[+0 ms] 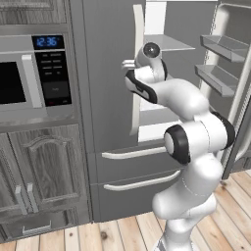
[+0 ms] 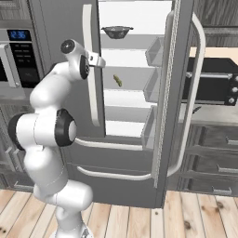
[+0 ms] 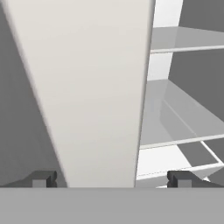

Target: Retrieve the butter from the fridge and place it on a plate on the dining table. Then retrieve the butter knife by the fridge and place it near the plate.

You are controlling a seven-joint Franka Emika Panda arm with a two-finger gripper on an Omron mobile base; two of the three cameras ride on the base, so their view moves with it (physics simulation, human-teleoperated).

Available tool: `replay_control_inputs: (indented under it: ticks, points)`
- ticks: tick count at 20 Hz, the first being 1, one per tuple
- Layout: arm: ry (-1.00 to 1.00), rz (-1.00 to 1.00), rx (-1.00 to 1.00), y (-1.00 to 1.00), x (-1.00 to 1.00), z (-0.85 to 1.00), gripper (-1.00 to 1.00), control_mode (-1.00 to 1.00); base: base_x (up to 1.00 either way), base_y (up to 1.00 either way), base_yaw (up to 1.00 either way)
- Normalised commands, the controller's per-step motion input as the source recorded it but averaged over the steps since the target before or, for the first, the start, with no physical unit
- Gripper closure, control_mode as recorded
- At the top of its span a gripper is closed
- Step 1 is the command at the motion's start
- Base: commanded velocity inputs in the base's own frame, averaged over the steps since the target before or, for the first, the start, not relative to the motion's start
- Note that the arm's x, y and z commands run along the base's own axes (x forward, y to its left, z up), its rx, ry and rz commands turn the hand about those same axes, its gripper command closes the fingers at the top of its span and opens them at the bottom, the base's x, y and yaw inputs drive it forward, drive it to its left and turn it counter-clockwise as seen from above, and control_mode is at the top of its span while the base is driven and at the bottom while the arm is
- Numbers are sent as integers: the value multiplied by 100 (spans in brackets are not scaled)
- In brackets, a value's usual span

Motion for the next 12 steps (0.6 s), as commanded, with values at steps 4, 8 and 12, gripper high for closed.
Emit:
replay_control_inputs:
  ticks: [4, 8, 12]
  points:
    - [0, 0, 0, 0, 27, 0, -100, -100, 0, 0, 0]
    - [0, 1, 0, 0, 26, 0, -100, -100, 0, 0, 0]
    - [0, 0, 0, 0, 22, 0, -100, -100, 0, 0, 0]
